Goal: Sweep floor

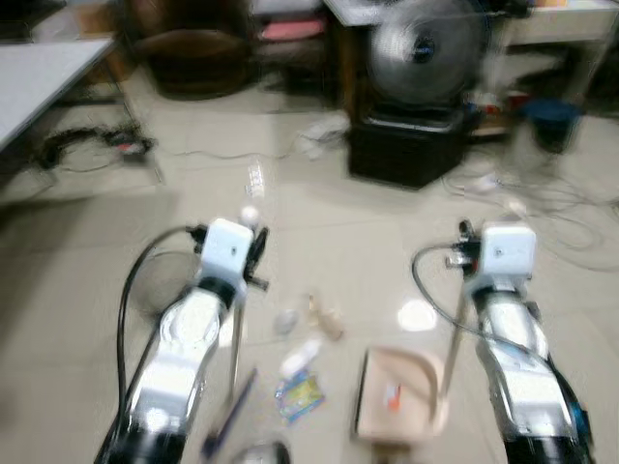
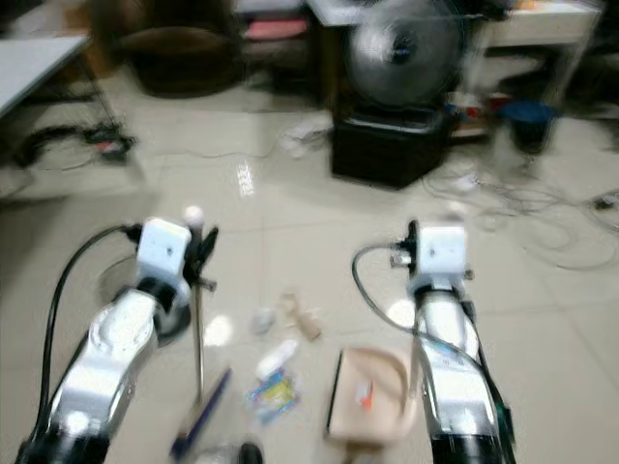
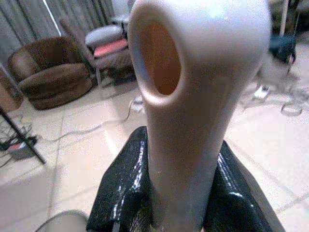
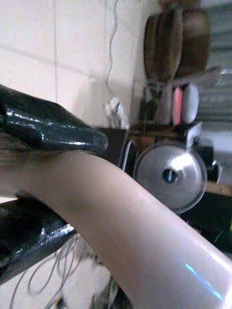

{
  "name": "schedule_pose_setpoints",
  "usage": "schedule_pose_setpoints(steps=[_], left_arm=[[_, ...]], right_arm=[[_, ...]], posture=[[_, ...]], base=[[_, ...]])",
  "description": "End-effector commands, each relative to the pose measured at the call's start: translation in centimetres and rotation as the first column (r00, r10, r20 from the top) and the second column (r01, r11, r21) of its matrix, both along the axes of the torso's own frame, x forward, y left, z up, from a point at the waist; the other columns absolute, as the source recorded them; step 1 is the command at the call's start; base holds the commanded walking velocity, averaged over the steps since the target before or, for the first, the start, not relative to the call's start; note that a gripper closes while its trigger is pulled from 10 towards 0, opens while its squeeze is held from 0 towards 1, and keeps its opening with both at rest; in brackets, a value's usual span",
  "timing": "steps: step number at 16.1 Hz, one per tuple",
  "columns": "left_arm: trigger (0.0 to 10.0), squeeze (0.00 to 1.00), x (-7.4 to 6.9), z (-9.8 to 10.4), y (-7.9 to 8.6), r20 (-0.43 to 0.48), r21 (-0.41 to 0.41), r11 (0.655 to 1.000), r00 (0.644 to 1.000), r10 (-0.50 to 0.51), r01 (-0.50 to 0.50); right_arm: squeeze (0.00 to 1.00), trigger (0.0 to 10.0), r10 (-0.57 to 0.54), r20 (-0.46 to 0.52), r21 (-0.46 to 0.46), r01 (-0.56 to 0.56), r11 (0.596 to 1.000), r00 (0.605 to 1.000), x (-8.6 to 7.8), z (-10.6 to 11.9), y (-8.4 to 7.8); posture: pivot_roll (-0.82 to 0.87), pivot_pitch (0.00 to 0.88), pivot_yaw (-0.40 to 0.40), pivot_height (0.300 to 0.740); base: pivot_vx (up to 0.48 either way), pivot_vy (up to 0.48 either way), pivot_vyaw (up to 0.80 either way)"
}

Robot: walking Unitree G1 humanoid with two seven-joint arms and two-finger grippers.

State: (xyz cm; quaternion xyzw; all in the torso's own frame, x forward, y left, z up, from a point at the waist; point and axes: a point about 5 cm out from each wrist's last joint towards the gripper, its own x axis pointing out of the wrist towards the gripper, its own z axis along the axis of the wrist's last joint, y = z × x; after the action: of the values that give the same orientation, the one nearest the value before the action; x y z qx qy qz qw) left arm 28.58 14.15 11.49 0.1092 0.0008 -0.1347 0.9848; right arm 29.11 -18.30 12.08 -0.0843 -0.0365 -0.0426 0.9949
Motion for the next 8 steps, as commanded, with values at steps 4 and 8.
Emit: schedule_pose_setpoints(steps=[4, 8], left_arm=[[10.0, 0.00, 0.6, 1.3, 0.7, 0.021, -0.021, 0.999, 0.999, 0.029, -0.028], [10.0, 0.00, 0.2, 1.6, -0.7, 0.060, -0.013, 1.000, 0.998, -0.026, 0.027]], right_arm=[[0.00, 10.0, 0.026, 0.113, 0.008, -0.027, 1.000, 0.993, 0.6, 1.9, 1.1], [0.00, 10.0, 0.041, 0.085, 0.032, -0.043, 0.999, 0.996, -0.4, 1.6, 1.8]], posture=[[0.00, 0.147, 0.094, 0.740], [0.00, 0.166, 0.079, 0.740]], base=[[0.000, 0.000, 0.00], [0.000, 0.000, 0.00]])
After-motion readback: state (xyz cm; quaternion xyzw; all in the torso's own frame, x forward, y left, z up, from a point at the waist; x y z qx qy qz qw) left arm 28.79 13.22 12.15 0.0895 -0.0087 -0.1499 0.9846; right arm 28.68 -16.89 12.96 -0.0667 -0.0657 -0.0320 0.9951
